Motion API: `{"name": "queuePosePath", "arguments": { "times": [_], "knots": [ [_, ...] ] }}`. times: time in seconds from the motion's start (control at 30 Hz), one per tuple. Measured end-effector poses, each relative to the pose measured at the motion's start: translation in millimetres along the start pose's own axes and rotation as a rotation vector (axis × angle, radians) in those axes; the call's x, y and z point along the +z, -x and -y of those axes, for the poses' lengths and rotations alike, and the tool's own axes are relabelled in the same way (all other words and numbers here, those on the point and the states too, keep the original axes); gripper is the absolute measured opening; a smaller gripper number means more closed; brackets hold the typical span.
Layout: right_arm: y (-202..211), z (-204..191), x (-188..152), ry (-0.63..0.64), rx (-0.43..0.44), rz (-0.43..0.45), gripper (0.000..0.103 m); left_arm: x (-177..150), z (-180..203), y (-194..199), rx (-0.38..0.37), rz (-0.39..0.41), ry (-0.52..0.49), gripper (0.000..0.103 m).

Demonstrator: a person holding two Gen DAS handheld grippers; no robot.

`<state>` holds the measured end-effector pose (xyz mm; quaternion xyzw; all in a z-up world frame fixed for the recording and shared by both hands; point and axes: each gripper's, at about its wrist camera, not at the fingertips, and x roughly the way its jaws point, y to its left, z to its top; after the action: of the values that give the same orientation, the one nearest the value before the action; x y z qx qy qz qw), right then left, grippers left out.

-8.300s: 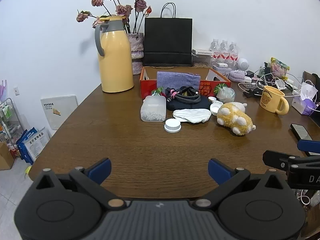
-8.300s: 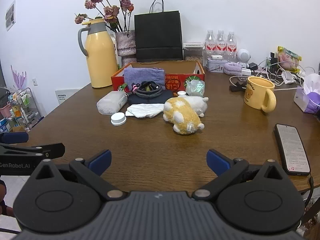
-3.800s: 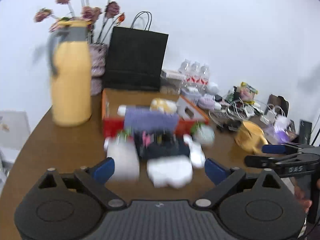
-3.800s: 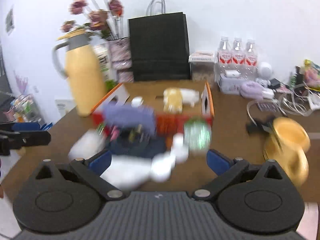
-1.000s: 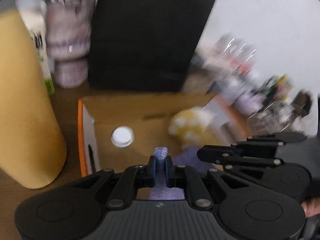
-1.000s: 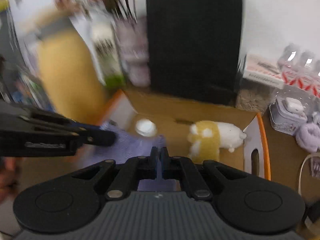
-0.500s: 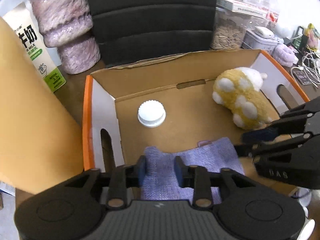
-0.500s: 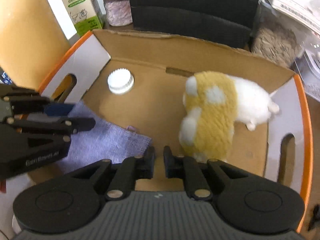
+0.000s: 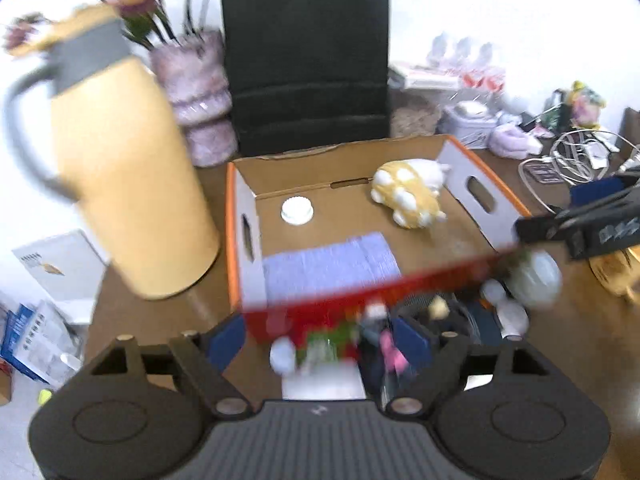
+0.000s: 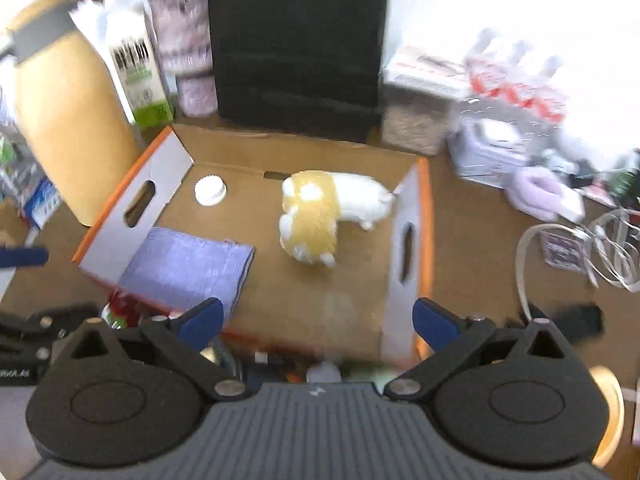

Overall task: Organize objects
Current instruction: 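Withdraw both tools and reach toward the clear items on the table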

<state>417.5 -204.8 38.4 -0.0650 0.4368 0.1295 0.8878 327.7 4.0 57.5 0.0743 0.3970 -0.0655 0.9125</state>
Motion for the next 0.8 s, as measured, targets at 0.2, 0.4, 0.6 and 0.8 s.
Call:
{"name": "queuePosePath", "arguments": {
  "times": [0.2, 0.4, 0.6, 0.8],
  "knots": [
    [102, -21, -147, 0.002, -0.03, 0.279, 0.103, -133, 20, 100, -0.053, 0.207, 0.079, 0.093],
    [141, -51, -280, 0.045, 0.022, 0.274, 0.103, -211, 48, 126, -0.016, 0.233, 0.13, 0.094],
    [131, -66, -287, 0.088, -0.004, 0.232, 0.103, -193, 45, 107, 0.001, 0.239, 0.126, 0.094],
    [107, -44, -262, -0.001, -0.023, 0.287, 0.103, -163, 26, 62, 0.031, 0.251, 0.122, 0.094]
  ]
}}
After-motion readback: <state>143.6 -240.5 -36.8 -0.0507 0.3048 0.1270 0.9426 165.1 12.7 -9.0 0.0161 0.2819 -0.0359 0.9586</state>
